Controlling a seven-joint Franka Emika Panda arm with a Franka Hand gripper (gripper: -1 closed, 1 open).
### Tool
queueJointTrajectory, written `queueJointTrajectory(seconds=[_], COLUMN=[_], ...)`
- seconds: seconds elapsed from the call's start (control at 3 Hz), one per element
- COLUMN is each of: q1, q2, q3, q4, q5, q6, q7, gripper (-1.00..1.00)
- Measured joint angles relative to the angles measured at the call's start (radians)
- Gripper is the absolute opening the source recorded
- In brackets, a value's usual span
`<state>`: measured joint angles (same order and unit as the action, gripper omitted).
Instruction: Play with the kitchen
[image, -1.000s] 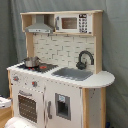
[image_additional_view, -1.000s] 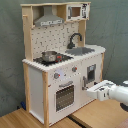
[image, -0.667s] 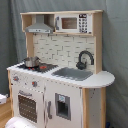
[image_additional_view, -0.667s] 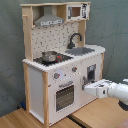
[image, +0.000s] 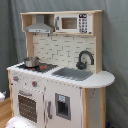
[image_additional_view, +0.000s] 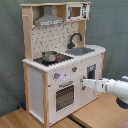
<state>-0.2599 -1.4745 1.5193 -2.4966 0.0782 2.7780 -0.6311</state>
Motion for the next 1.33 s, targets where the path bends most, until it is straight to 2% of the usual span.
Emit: queueJointTrajectory(seconds=[0.67, 1.33], q1=[-0.039, -0.16], q2=[-0.02, -0.026], q3=[0.002, 0.0], q4=[0.037, 0.085], q5=[-0.002, -0.002], q6=[0.017, 0.126], q7=[0.213, 0.37], gripper=[1.0, 1.0])
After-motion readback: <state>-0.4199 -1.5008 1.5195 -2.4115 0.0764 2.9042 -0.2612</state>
